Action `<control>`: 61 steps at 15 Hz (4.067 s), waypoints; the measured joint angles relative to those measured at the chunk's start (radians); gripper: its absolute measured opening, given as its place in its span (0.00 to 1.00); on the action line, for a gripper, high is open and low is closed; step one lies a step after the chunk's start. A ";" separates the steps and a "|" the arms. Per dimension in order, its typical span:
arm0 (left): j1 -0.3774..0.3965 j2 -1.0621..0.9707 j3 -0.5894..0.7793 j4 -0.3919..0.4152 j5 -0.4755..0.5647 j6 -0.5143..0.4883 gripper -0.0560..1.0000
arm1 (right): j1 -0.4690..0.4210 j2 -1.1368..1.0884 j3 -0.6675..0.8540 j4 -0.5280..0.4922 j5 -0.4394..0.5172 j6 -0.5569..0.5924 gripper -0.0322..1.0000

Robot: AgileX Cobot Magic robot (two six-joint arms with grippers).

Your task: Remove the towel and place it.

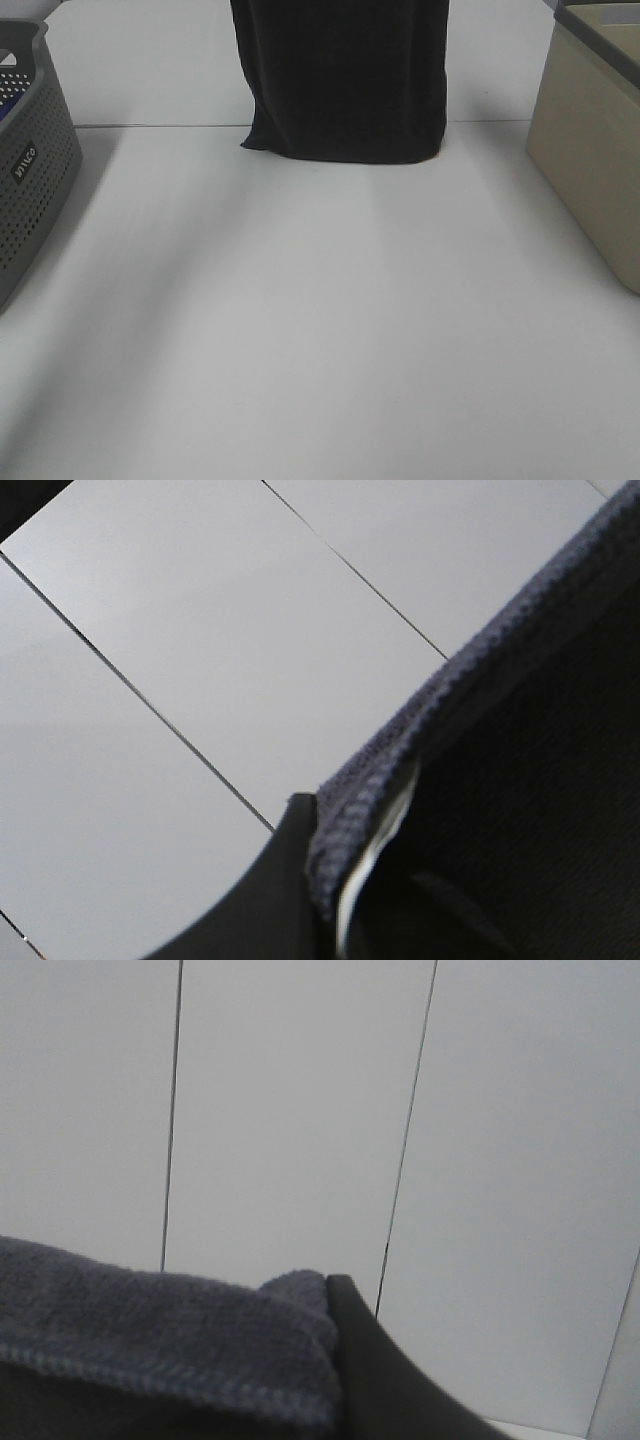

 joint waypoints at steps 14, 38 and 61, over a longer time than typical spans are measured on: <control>0.000 -0.140 0.000 -0.123 0.897 -0.092 0.05 | 0.000 -0.042 0.002 0.824 0.591 -0.676 0.05; -0.011 -1.095 1.137 -0.326 1.265 -0.567 0.05 | 0.005 -0.879 0.894 1.245 1.008 -0.757 0.05; -0.350 -1.011 1.827 -0.506 1.249 -0.699 0.05 | 0.004 -1.038 1.670 1.396 1.017 -0.729 0.05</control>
